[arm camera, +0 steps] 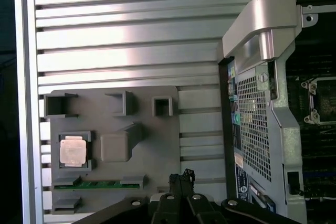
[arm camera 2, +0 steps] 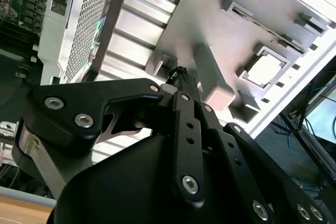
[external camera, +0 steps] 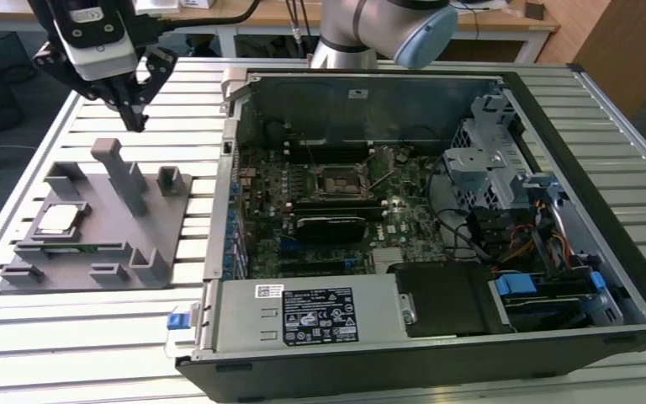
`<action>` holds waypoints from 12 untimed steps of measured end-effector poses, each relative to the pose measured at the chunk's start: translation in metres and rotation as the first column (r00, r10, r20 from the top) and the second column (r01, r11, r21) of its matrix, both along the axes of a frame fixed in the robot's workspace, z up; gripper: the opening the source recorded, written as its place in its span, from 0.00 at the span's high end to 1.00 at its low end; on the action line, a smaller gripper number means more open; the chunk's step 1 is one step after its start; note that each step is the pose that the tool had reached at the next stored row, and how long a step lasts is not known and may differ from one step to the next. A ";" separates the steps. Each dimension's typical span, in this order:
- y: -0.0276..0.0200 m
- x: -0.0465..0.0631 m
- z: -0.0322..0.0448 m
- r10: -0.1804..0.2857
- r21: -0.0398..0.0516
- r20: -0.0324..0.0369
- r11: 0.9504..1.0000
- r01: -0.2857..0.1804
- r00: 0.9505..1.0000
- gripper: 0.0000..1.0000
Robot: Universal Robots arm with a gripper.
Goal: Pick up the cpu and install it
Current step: 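Reach for the cpu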
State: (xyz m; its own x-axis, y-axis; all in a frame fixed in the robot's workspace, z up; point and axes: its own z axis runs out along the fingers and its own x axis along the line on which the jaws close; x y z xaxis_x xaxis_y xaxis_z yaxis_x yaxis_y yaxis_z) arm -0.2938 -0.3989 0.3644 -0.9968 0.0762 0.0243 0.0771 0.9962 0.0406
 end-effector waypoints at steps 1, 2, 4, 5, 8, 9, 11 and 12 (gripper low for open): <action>0.0000 -0.001 -0.0002 0.000 0.000 0.000 1.000 0.000 1.000 0.89; 0.0000 -0.003 -0.0003 0.000 0.000 -0.001 1.000 0.000 1.000 0.89; 0.0000 -0.006 -0.0007 0.000 0.000 -0.002 1.000 0.000 1.000 0.89; 0.0000 -0.007 -0.0008 0.000 0.000 -0.002 1.000 0.000 1.000 0.89; 0.0000 -0.011 -0.0013 0.000 0.000 -0.004 1.000 0.000 1.000 0.89; 0.0000 -0.012 -0.0014 0.000 0.000 -0.004 1.000 0.000 1.000 0.89; 0.0000 -0.014 -0.0017 0.000 0.000 -0.005 1.000 0.000 1.000 0.89; 0.0000 -0.015 -0.0018 0.000 0.000 -0.005 1.000 0.000 1.000 0.89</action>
State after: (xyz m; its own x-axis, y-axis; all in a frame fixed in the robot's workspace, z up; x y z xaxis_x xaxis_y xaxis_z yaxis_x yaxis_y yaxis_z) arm -0.3085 -0.3990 0.3626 -0.9967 0.0762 0.0296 0.0774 0.9962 0.0402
